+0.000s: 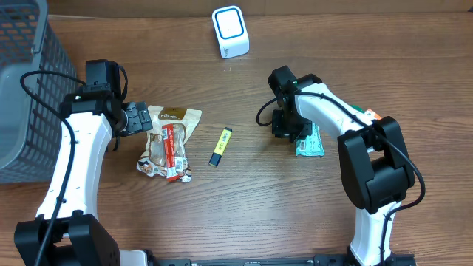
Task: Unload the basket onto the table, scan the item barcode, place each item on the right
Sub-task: 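Lower the pack onto the table right of center and release, then move the right gripper to the yellow highlighter and grasp it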
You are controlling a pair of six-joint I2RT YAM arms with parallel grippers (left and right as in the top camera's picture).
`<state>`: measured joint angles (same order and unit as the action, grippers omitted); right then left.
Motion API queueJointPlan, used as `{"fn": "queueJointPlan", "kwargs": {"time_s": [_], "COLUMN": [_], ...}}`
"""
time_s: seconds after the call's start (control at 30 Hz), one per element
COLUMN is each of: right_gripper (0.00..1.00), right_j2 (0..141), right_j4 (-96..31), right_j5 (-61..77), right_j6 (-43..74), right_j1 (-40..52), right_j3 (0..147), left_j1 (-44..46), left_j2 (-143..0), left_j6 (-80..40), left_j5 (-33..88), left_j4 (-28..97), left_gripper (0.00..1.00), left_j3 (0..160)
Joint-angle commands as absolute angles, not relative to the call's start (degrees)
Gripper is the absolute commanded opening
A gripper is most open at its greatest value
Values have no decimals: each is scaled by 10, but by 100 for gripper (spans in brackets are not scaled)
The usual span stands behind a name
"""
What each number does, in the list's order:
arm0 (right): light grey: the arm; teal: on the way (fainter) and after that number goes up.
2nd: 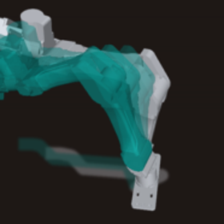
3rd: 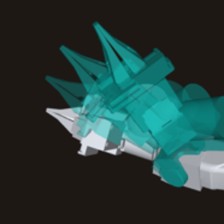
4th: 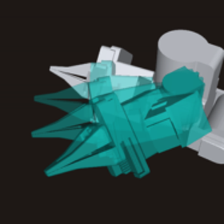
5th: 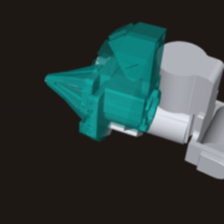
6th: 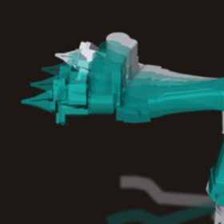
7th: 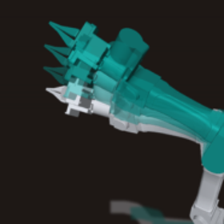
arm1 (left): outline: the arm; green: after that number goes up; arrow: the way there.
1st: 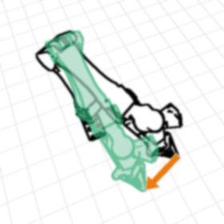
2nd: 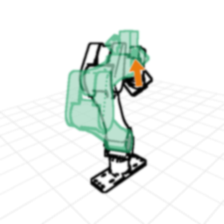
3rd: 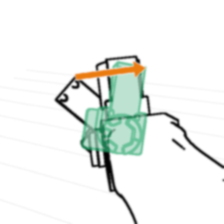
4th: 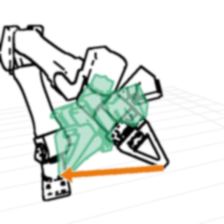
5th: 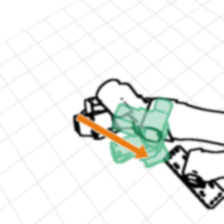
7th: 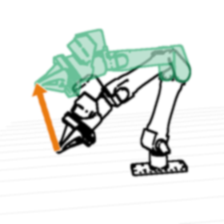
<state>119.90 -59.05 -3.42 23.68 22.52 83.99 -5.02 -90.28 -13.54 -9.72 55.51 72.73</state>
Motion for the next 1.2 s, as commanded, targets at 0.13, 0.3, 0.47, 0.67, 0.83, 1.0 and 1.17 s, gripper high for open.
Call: {"fn": "queueJointPlan", "kwargs": {"time_s": [0.13,0.3,0.47,0.67,0.83,1.0,1.17], "right_gripper": [37,37,37,37,36,37,100], "right_j2": [1195,1195,1195,1175,1134,1122,1130], "right_j4": [-619,-646,-649,-684,-676,-630,-510], "right_j5": [-91,-151,-149,-97,79,136,136], "right_j6": [223,223,220,196,201,252,284], "right_j1": [216,197,182,190,215,269,366], "right_j3": [827,827,829,878,912,911,899], "left_j1": [-51,-51,-51,-51,-51,-51,-51], "left_j2": [-907,-907,-907,-907,-907,-907,-907], "left_j6": [-138,-138,-138,-138,-138,-138,-138], "left_j5": [-103,-103,-103,-103,-103,-103,-103], "left_j4": [554,554,554,554,554,554,554], "left_gripper": [100,100,100,100,100,100,100], "left_j3": [731,731,731,731,731,731,731]}}
